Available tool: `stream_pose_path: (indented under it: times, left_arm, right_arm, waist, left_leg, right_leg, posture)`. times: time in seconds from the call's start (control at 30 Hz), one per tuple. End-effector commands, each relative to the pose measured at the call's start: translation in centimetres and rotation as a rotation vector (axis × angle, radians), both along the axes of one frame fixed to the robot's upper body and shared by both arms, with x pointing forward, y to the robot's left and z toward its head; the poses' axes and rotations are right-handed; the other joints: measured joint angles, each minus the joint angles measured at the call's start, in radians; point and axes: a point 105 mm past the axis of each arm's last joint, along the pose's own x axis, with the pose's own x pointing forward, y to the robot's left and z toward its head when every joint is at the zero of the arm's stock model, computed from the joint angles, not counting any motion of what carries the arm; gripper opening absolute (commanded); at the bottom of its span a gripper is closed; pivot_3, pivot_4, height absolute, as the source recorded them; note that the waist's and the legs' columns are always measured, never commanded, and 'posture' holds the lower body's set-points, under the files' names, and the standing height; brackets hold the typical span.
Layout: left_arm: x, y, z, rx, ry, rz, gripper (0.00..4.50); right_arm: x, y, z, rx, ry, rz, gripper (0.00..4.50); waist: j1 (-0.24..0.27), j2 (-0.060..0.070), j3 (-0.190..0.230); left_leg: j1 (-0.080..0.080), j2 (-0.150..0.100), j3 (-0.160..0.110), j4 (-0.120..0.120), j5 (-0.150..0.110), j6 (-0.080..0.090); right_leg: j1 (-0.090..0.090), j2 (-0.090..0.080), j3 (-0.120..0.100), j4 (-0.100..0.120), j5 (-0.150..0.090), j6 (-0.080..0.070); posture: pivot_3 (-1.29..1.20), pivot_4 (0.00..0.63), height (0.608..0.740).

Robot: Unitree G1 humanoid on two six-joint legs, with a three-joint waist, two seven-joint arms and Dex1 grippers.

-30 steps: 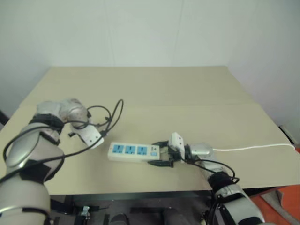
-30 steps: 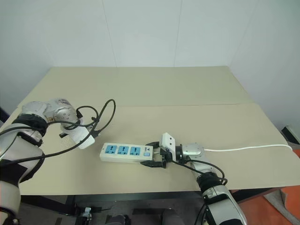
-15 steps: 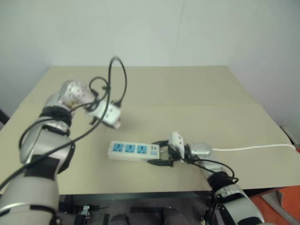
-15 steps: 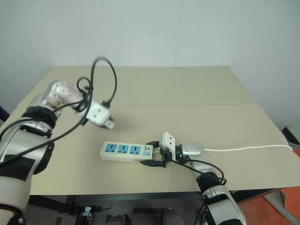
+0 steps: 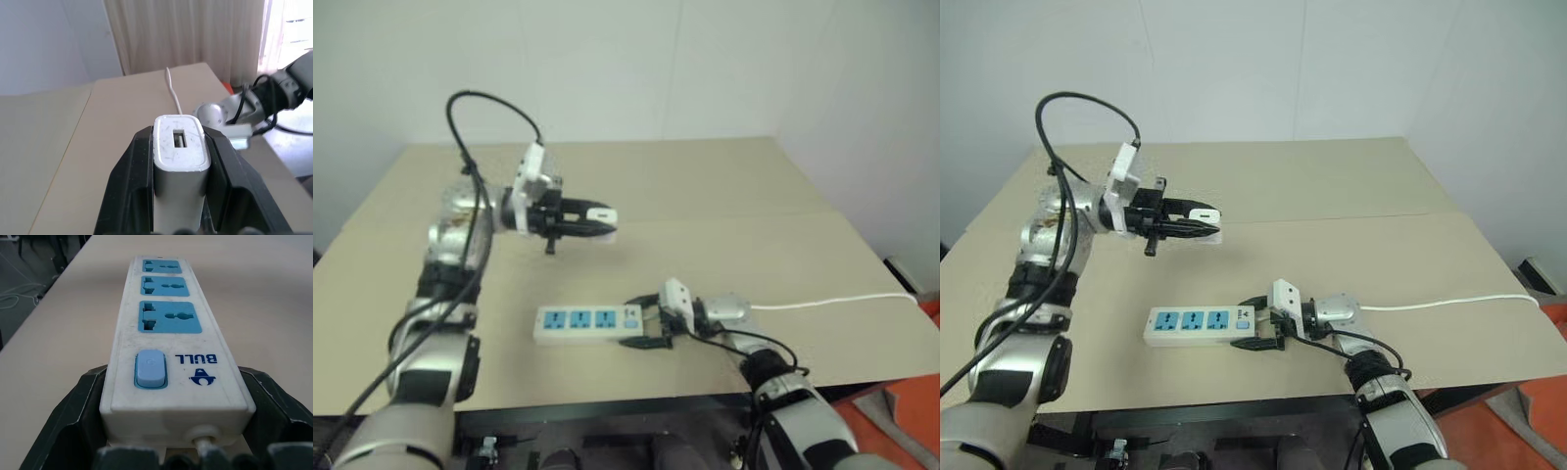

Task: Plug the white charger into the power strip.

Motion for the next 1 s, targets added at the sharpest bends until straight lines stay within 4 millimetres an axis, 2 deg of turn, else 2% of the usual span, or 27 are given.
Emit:
stream_pose_path:
  times: [0.03,0.23,0.4,0.53,0.63,0.83,1.0]
  left_arm:
    - [-1.5,0.1,1.8,-0.041,-0.034,-0.023,1.02]
    - [-1.7,0.2,2.4,-0.047,-0.031,-0.017,1.02]
    - [-2.0,0.3,2.0,-0.040,-0.016,-0.027,1.02]
    - [-2.3,0.2,0.5,-0.017,0.031,-0.045,1.02]
    - [-2.6,-0.2,-1.9,-0.006,0.092,-0.034,1.02]
    - [-3.1,-0.5,-5.5,-0.043,0.194,0.015,1.02]
    - [-2.8,-0.5,-8.1,-0.058,0.166,0.089,1.02]
  right_arm:
    - [0.1,0.2,-1.2,-0.045,0.033,-0.008,3.44]
    - [-0.2,0.2,-2.1,-0.088,0.091,0.018,3.44]
    - [-0.2,0.5,-2.2,-0.082,0.081,0.012,3.44]
    - [-0.3,0.5,-2.3,-0.078,0.084,0.015,3.44]
    - [-0.3,0.5,-2.3,-0.077,0.083,0.014,3.44]
    - [-0.3,0.4,-2.3,-0.074,0.080,0.007,3.44]
    - [-0.4,0.3,-2.4,-0.072,0.082,0.006,3.44]
  waist:
    - [-0.001,0.000,0.000]
    - [-0.004,0.000,0.000]
    - [-0.008,0.000,0.000]
    - [-0.014,0.000,0.000]
    - [-0.018,0.000,0.000]
    - [-0.018,0.000,0.000]
    - [-0.017,0.000,-0.001]
  left_leg:
    - [0.003,0.000,0.000,-0.001,0.000,0.000]
    - [0.009,0.000,0.001,-0.001,0.000,0.000]
    - [0.009,0.000,0.001,-0.001,0.000,0.000]
    - [0.009,0.000,0.001,-0.001,0.000,0.000]
    - [0.009,0.000,0.001,-0.001,0.000,0.000]
    - [0.008,0.000,0.001,-0.001,0.000,0.000]
    - [0.008,0.000,0.001,-0.001,0.000,0.000]
  right_leg:
    - [0.003,0.000,0.000,0.000,0.000,0.000]
    - [0.007,0.000,0.001,0.000,0.000,0.000]
    - [0.007,0.000,0.001,-0.001,0.000,0.000]
    - [0.007,0.000,0.001,0.000,0.000,0.000]
    - [0.007,0.000,0.001,-0.001,0.000,0.000]
    - [0.007,0.000,0.001,-0.001,0.000,0.000]
    - [0.007,0.000,0.001,-0.002,0.000,0.000]
  posture:
    - [0.00,0.150,0.740]
    - [0.00,0.150,0.740]
    - [0.00,0.150,0.740]
    - [0.00,0.150,0.740]
    - [0.00,0.150,0.740]
    - [0.00,0.150,0.740]
    - [0.00,0.150,0.740]
